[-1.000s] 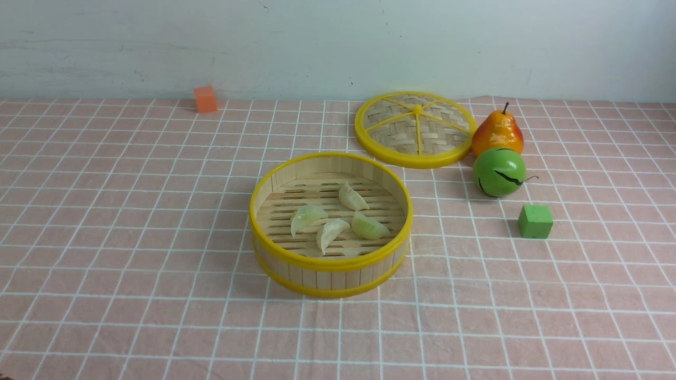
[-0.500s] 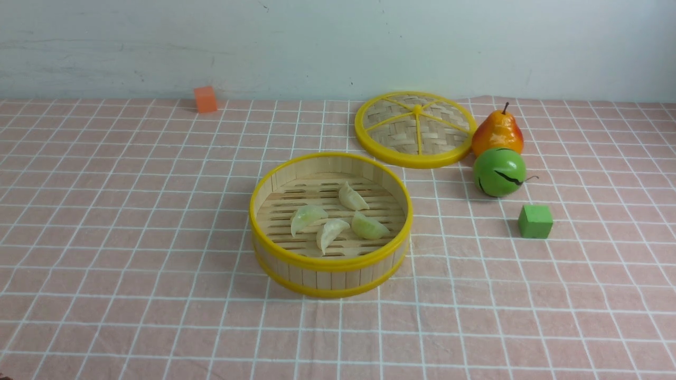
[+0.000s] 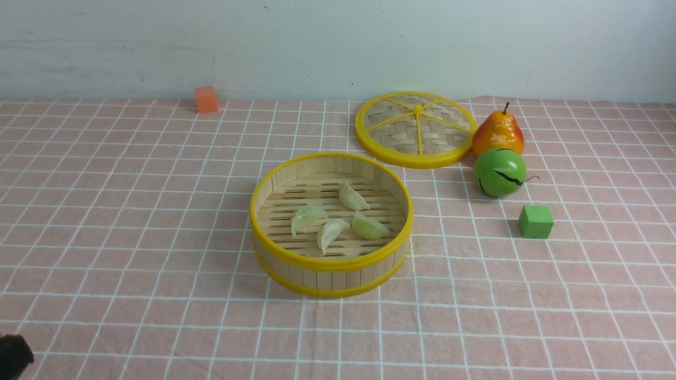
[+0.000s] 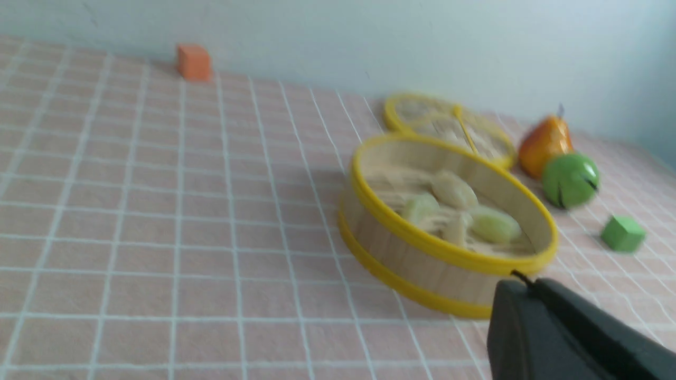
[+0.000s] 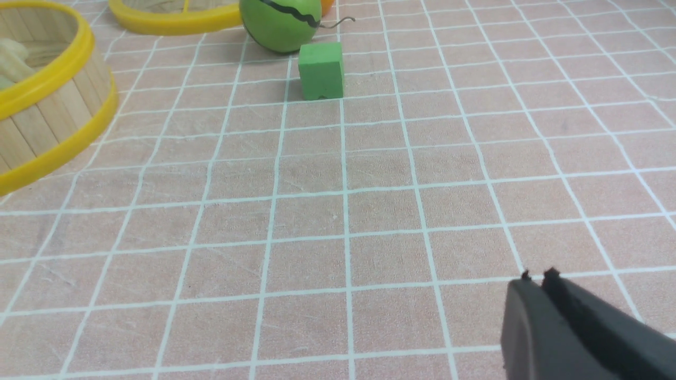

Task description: Put the dumplings into the steamer on the table with the pink tablecloth.

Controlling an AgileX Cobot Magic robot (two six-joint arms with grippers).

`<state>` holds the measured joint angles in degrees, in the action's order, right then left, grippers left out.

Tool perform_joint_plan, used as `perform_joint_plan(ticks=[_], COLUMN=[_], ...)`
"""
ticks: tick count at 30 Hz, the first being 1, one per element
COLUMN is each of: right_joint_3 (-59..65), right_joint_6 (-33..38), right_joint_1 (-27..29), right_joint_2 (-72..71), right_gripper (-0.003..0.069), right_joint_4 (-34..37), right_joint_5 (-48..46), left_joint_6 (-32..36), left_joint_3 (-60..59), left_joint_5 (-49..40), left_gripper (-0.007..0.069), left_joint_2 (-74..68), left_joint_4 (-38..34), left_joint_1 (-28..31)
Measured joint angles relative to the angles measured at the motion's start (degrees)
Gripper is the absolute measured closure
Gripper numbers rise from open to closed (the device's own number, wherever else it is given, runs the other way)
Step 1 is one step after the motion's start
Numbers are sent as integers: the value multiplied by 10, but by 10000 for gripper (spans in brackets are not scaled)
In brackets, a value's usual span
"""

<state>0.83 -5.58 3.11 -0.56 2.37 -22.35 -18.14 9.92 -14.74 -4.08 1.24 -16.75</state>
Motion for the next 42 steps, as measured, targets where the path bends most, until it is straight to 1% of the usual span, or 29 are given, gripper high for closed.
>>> perform_joint_plan(ticks=[3,5,9,11,18,24,42], right_joint_3=[0,0,0,0,0,0,0], right_joint_6=[0,0,0,0,0,0,0], right_joint_1=[0,0,0,0,0,0,0], right_joint_2=[0,0,0,0,0,0,0], right_gripper=[627,624,617,616,607,599,571], right_joint_4=[0,0,0,0,0,0,0], right_joint_5=[-1,-1,-1,-1,-1,-1,-1], left_joint_6=[0,0,0,0,1,3,9], left_joint_3=[-49,-74,-111,-114,-115,-115,-116], left_joint_5=[55,66,59,51,-13,-63,-66], left_gripper=[638,638,638,638,638,638,638], left_joint_2=[20,30,45,46,46,46,46], left_joint_4=[-2,-8,-22,-21,22,22,18], left_joint_1=[65,101,161,172,176,176,176])
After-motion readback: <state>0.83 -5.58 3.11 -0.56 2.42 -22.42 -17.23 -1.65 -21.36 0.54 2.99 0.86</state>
